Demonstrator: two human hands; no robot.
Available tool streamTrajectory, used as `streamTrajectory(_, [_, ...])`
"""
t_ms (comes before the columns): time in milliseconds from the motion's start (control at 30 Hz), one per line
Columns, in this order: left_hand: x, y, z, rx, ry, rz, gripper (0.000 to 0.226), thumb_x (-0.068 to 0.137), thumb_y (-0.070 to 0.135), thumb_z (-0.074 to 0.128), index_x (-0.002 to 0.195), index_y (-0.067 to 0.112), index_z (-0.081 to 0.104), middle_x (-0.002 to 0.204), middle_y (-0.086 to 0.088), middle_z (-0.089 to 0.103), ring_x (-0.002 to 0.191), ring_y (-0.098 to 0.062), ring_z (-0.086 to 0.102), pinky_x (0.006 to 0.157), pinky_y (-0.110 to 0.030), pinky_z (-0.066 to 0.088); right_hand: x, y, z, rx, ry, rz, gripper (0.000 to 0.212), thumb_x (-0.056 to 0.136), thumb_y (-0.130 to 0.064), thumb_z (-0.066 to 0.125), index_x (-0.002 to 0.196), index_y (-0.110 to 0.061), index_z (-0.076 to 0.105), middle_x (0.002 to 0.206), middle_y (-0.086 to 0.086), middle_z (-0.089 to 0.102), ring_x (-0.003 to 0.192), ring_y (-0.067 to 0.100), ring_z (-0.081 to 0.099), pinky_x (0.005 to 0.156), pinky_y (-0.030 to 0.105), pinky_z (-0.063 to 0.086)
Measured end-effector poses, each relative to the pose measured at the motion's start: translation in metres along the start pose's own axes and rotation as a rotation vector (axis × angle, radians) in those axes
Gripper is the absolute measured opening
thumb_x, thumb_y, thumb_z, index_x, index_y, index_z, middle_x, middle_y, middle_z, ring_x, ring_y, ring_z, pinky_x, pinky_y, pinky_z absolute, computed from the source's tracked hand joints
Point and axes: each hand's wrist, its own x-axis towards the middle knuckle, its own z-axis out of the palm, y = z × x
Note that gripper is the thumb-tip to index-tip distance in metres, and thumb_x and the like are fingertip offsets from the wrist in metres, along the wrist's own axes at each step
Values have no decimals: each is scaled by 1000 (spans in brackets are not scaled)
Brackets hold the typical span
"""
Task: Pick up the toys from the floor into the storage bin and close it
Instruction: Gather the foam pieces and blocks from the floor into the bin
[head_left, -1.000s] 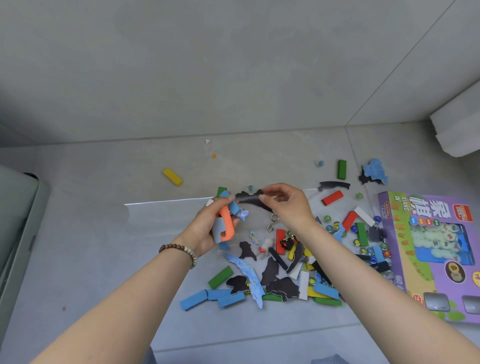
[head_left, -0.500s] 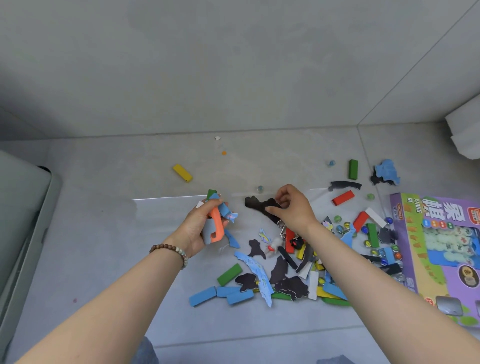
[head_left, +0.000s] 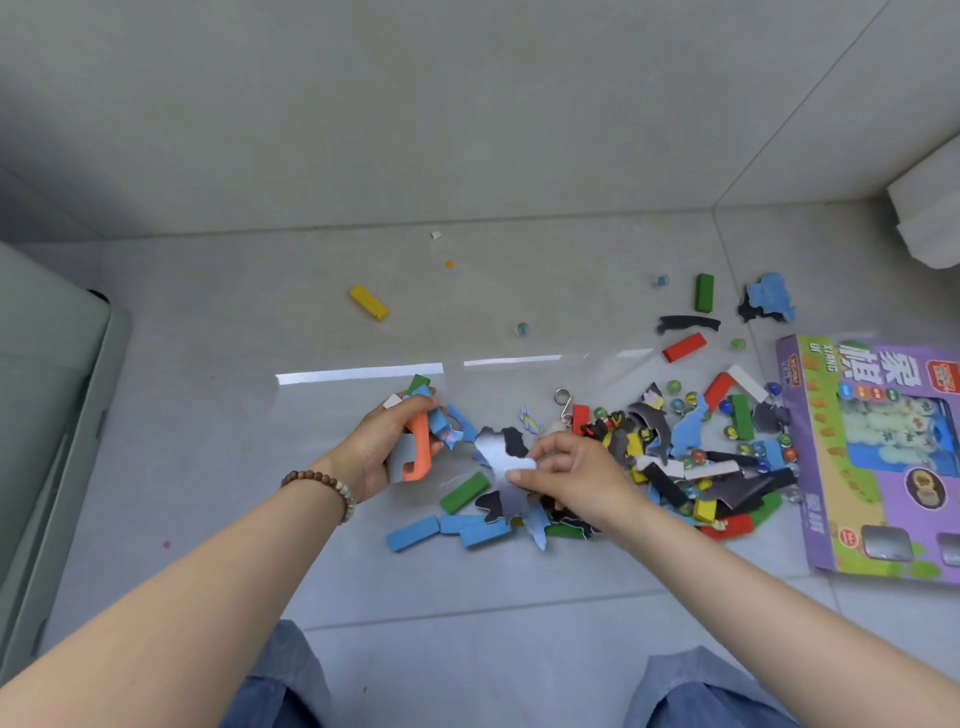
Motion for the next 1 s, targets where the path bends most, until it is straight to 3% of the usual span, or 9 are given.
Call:
streamTrajectory(100, [-6, -7, -9, 16, 21, -10, 25, 89, 22, 61, 113, 15, 57, 80, -5, 70, 56, -14, 68, 52, -20, 55, -1, 15, 15, -105, 36, -43, 28, 70, -13, 81, 74, -18, 54, 46, -10, 57, 48, -1, 54, 63, 16, 47])
streamTrajectory(200, [-12, -14, -19, 5, 39, 6, 22, 90, 22, 60, 110, 15, 56, 80, -4, 68, 55, -13, 69, 50, -19, 54, -2, 25, 23, -270, 103, -139, 29, 68, -21, 83, 77, -22, 56, 73, -6, 59, 68, 7, 55, 75, 28, 47])
streamTrajectory(300, [-16, -20, -29, 5, 49, 8, 20, 90, 22, 60, 108, 16, 57, 82, -3, 67, 55, -12, 68, 51, -20, 55, -8, 30, 25, -422, 170, -217, 37, 66, -30, 83, 91, -20, 58, 97, -6, 47, 89, 7, 49, 77, 25, 41])
streamTrajectory(467, [-22, -28, -39, 8, 60, -7, 14, 89, 23, 60, 102, 17, 58, 84, -5, 66, 51, -12, 66, 47, -19, 54, -19, 32, 31, -474, 214, -183, 70, 59, -45, 84, 113, -19, 49, 103, -10, 49, 102, 13, 48, 89, 31, 44])
streamTrajectory(600, [-21, -30, -41, 3, 60, -4, 24, 88, 24, 62, 110, 16, 58, 86, -3, 67, 62, -15, 67, 54, -21, 56, -16, 27, 41, -625, 223, -98, 78, 60, -47, 83, 121, -18, 43, 121, -5, 51, 114, 20, 45, 94, 33, 38])
streamTrajectory(700, [-22, -31, -39, 16, 65, -15, 28, 87, 25, 63, 112, 16, 58, 86, -3, 67, 67, -16, 65, 53, -20, 55, -12, 21, 47, -562, 204, -21, 74, 61, -45, 83, 118, -20, 42, 108, -5, 52, 114, 21, 44, 92, 34, 38])
streamTrajectory(833, [-23, -33, -36, 11, 78, -19, 25, 86, 25, 64, 110, 17, 60, 86, -4, 67, 54, -11, 67, 50, -20, 55, -9, 14, 46, -577, 162, 49, 48, 65, -48, 79, 98, -26, 53, 91, -9, 49, 112, 20, 45, 87, 33, 41])
streamTrajectory(933, [-22, -33, -35, 9, 76, -18, 20, 86, 25, 65, 104, 17, 61, 89, -4, 68, 67, -16, 67, 53, -22, 57, -8, 12, 46, -614, 151, 63, 34, 69, -48, 76, 69, -28, 49, 83, -8, 51, 108, 22, 49, 79, 30, 36])
streamTrajectory(1000, [-22, -34, -34, 1, 74, -22, 26, 85, 25, 65, 109, 16, 60, 89, -5, 68, 74, -19, 66, 56, -24, 57, -5, 14, 46, -592, 179, 59, 28, 71, -45, 76, 75, -26, 56, 85, -6, 56, 106, 20, 51, 82, 32, 38])
